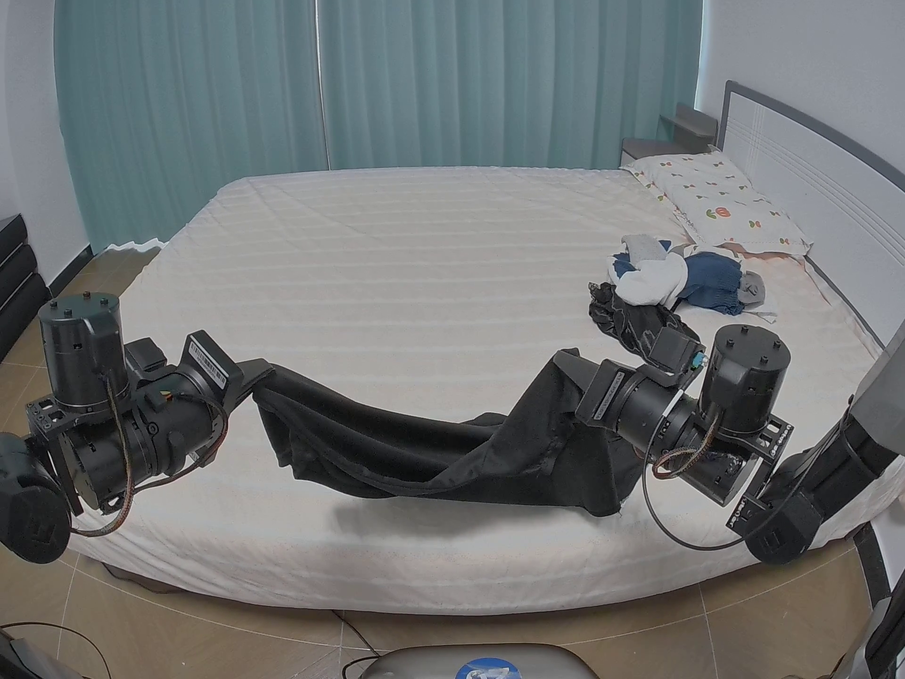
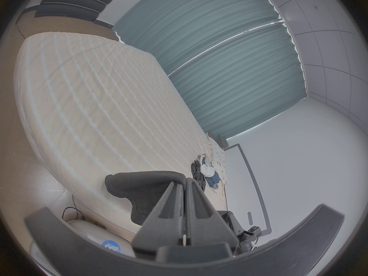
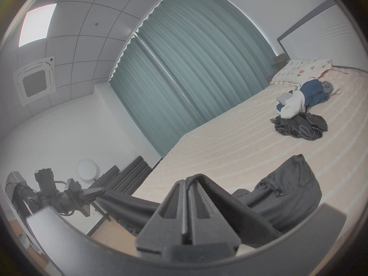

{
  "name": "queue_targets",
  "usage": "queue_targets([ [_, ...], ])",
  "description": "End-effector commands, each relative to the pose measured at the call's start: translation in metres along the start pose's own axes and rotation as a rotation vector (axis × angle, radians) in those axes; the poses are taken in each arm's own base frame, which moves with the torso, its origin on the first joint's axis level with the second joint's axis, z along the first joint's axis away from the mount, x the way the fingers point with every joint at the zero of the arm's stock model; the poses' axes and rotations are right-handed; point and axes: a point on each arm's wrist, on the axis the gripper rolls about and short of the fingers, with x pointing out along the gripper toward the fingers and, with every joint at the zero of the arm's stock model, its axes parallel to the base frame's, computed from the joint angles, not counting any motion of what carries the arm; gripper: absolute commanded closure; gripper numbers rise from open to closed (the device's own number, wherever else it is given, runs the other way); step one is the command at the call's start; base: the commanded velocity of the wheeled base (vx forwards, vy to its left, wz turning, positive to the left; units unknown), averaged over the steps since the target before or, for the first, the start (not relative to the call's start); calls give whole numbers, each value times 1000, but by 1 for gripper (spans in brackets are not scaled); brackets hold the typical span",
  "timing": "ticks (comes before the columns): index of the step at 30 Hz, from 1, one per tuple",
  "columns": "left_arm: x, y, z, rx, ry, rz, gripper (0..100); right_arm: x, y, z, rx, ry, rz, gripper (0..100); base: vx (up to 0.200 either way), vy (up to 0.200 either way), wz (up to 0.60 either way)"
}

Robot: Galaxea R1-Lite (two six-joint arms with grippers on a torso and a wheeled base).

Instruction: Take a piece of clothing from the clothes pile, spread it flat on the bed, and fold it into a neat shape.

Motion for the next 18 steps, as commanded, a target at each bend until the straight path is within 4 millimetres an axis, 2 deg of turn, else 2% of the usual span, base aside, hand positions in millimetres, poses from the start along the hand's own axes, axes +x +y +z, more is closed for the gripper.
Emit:
queue_targets([
  [1,2,2,1,-3,-2,12,100,0,0,0,0,1,0,100,200,0,0],
  [3,5,4,0,-5,1,19,100,1,-2,0,0,1,-5,100,200,0,0],
  [15,12,9,-3,-6,18,47,100,1,-5,0,8,1,-14,100,0,0,0],
  [18,11,9,-3,-6,17,46,100,1,-6,-1,9,5,-17,100,200,0,0],
])
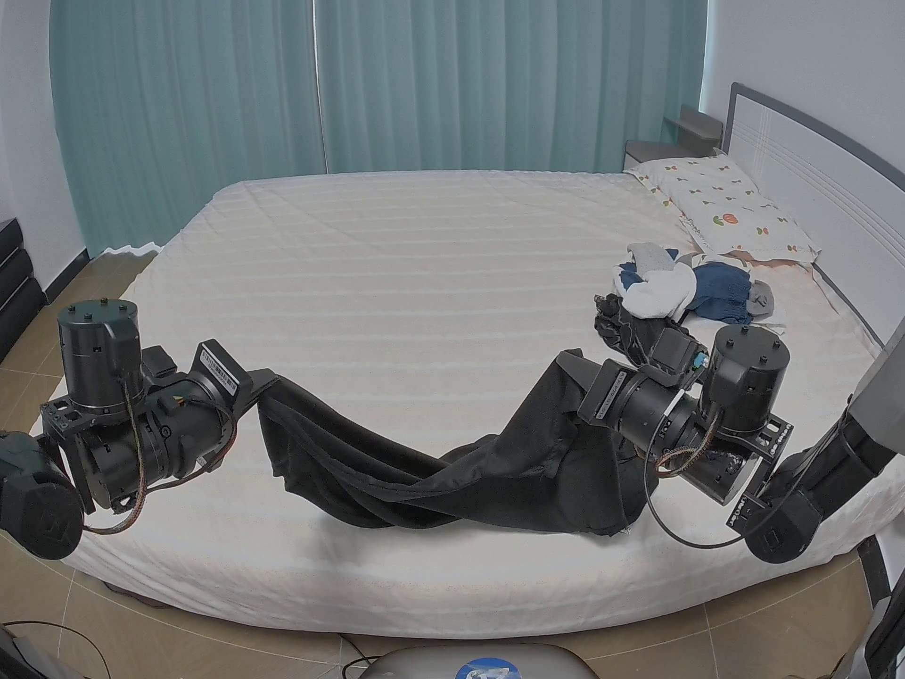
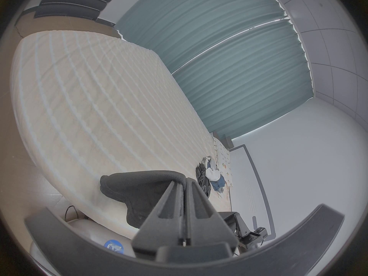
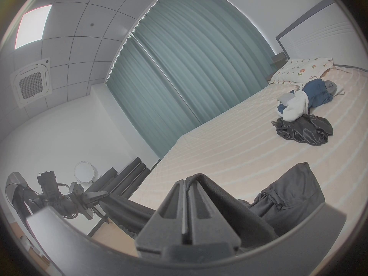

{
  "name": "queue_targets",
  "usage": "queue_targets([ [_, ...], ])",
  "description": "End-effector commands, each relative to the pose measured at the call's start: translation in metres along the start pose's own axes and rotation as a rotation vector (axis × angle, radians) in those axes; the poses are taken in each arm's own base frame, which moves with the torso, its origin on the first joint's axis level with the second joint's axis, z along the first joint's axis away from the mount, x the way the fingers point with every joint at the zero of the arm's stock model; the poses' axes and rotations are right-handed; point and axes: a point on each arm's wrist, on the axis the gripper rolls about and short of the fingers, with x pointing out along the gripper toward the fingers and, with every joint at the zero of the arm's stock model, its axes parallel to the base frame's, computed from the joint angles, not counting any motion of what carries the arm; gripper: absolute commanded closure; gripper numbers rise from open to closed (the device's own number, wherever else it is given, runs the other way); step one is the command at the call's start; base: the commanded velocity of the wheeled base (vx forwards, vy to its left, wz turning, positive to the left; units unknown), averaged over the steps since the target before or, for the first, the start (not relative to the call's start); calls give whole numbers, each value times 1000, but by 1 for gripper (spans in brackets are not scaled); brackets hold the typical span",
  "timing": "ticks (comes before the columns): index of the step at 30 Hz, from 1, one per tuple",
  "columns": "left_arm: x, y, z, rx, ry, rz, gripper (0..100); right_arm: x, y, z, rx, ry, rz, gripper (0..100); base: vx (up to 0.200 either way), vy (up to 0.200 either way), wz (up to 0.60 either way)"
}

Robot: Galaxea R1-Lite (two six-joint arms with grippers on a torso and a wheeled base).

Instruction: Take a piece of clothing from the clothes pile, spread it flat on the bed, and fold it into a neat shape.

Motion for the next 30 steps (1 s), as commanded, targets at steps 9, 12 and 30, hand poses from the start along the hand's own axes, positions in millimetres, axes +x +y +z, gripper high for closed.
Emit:
queue_targets([
  [9,0,0,1,1,-11,-3,100,0,-5,10,2,-49,0,100,67,0,0],
  [12,-2,-1,0,1,-7,-8,100,-2,-8,6,1,-34,-14,100,0,0,0],
  [30,-35,-9,-8,28,43,-30,100,-43,0,4,0,2,-4,100,-133,0,0],
])
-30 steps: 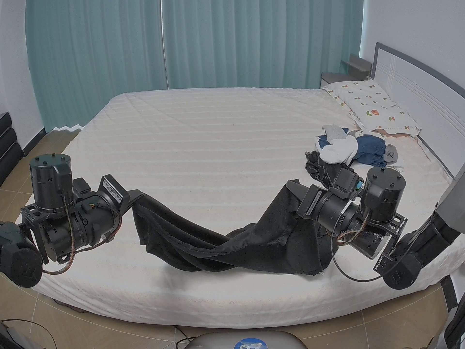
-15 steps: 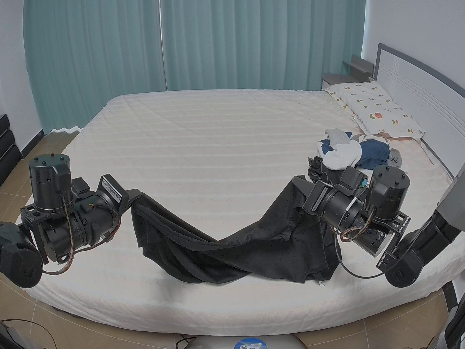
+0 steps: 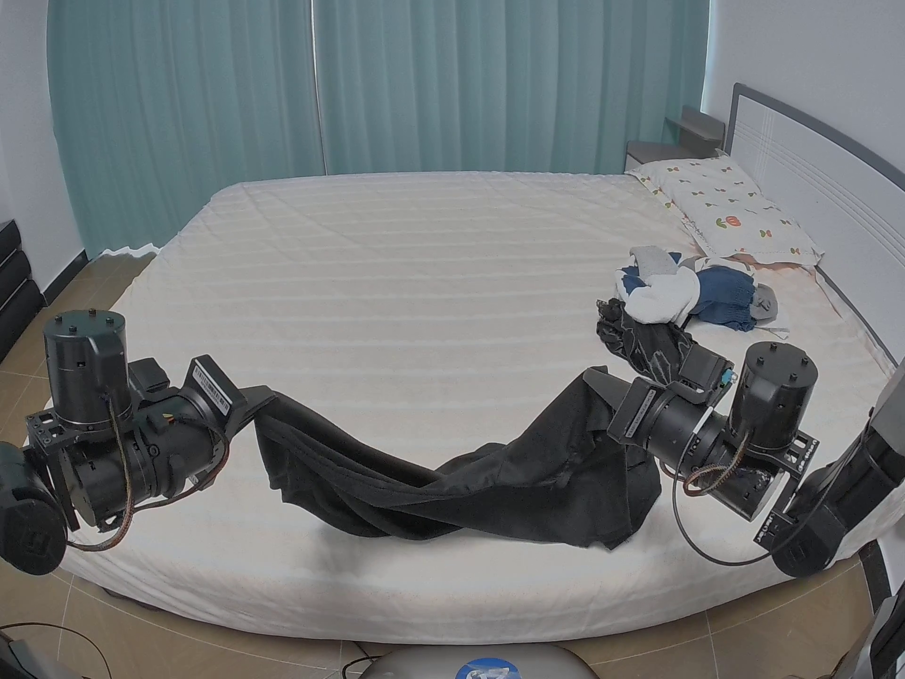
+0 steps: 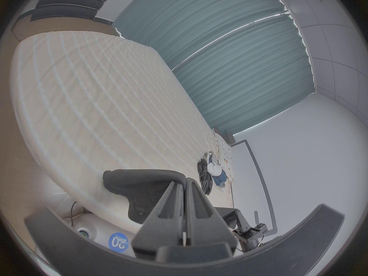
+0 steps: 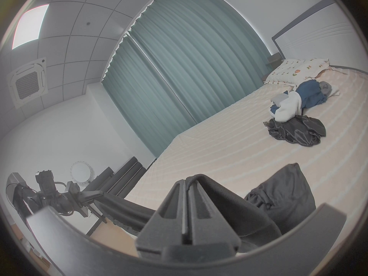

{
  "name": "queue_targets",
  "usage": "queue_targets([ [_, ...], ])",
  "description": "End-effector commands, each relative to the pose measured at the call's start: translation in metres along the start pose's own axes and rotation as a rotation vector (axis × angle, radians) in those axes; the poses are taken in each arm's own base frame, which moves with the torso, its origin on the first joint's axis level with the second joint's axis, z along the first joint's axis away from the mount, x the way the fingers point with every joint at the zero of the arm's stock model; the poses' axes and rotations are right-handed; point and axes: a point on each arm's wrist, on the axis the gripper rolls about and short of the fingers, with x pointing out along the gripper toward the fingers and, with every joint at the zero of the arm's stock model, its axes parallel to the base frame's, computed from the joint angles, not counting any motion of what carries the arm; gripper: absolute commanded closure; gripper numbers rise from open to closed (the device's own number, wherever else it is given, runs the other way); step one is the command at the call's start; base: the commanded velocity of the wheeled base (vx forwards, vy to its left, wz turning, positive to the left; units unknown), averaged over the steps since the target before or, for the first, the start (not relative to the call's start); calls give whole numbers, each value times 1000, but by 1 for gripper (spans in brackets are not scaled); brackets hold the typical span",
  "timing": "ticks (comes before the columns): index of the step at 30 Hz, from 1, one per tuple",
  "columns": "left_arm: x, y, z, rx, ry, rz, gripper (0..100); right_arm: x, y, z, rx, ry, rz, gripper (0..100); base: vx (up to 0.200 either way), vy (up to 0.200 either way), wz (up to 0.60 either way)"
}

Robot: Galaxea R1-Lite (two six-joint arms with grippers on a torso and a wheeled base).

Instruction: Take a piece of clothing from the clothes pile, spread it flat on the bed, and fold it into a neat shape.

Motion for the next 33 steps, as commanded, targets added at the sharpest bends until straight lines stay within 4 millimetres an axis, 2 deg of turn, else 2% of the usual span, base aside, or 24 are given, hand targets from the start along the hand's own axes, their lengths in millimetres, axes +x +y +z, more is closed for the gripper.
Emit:
queue_targets([
  [1,-22,-10,0,13,6,-42,100,-21,10,6,1,-14,35,100,0,0,0],
  [3,-29,-12,0,27,9,-45,100,-31,15,9,2,-25,55,100,0,0,0],
  [7,-46,-24,8,53,-22,-92,100,-54,33,35,10,-149,150,100,0,0,0],
  [11,-68,-52,25,47,-88,-192,100,-69,56,76,17,-309,250,100,0,0,0],
  [15,-89,-83,44,42,-128,-234,100,-95,85,124,21,-411,332,100,0,0,0],
  [17,-93,-93,52,40,-146,-250,100,-101,93,140,25,-425,350,100,0,0,0],
  [18,-93,-93,52,40,-146,-250,100,-101,93,140,25,-425,350,100,0,0,0],
  [19,-97,-105,62,35,-177,-268,100,-104,101,163,18,-453,364,100,0,0,0],
  [21,-89,-114,71,32,-193,-260,100,-101,105,192,-3,-499,347,100,0,0,0],
  [25,-56,-117,80,22,-192,-175,100,-74,103,225,7,-504,274,100,0,0,0],
  [26,-46,-115,82,12,-191,-151,100,-63,100,230,20,-491,246,100,0,0,0],
  [27,-44,-114,83,9,-190,-147,100,-60,99,231,21,-489,239,100,0,0,0],
  [28,-29,-110,82,-25,-172,-123,100,-42,94,233,30,-462,208,100,0,0,0],
  [32,-9,-102,83,-75,-149,-81,100,-20,88,235,30,-454,186,100,0,0,0],
  [33,4,-97,85,-85,-148,-52,100,-9,86,236,30,-454,182,100,0,0,0],
])
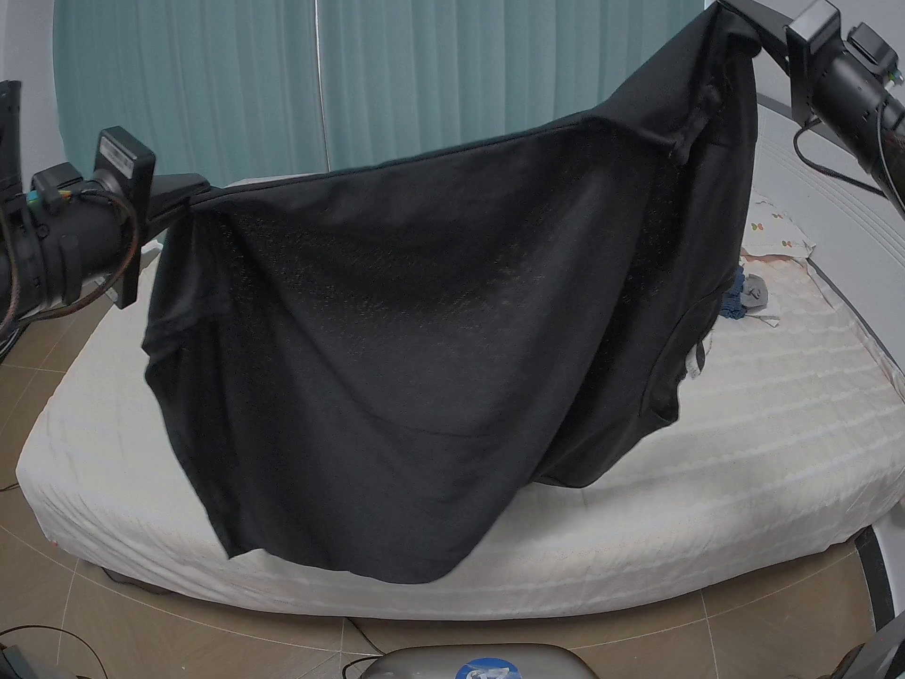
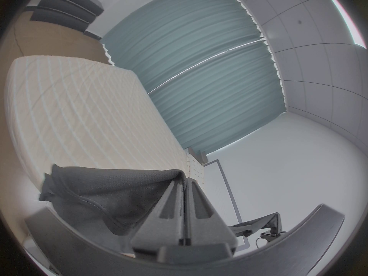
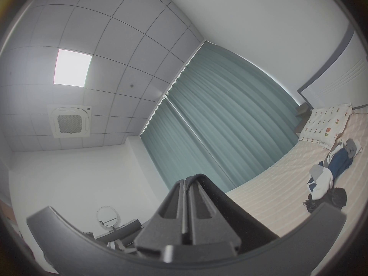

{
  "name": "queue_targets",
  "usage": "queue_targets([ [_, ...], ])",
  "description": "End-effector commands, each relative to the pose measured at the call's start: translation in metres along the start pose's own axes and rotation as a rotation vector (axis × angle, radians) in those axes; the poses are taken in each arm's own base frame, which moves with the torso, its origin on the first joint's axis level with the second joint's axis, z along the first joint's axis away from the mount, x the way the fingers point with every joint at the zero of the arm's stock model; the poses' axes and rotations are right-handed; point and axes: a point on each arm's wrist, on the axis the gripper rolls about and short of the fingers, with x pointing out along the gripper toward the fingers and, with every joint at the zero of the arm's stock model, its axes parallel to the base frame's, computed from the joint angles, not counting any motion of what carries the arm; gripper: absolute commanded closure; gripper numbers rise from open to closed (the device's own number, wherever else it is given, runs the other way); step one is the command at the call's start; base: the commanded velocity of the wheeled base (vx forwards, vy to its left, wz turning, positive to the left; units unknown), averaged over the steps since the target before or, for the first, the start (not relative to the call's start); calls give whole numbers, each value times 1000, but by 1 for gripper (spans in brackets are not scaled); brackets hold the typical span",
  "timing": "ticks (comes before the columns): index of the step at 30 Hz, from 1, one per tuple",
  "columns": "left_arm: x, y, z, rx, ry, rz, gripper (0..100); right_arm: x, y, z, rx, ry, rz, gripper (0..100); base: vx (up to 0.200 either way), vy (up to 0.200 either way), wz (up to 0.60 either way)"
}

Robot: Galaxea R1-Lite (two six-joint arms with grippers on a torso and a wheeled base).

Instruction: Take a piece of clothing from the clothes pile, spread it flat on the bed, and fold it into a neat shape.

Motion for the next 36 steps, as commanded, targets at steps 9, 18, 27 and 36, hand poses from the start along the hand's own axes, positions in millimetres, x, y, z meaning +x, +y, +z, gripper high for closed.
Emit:
queue_targets([
  [9,117,64,0,-71,43,268,100,82,-93,-68,-14,121,-224,100,67,0,0],
  [18,177,110,-15,-80,75,299,100,99,-149,-125,-25,93,-267,100,200,0,0],
  [27,229,149,-16,-85,60,333,100,97,-201,-170,-44,129,-384,100,200,0,0],
  [36,262,183,-30,-90,83,380,100,88,-242,-220,-50,157,-442,100,67,0,0],
])
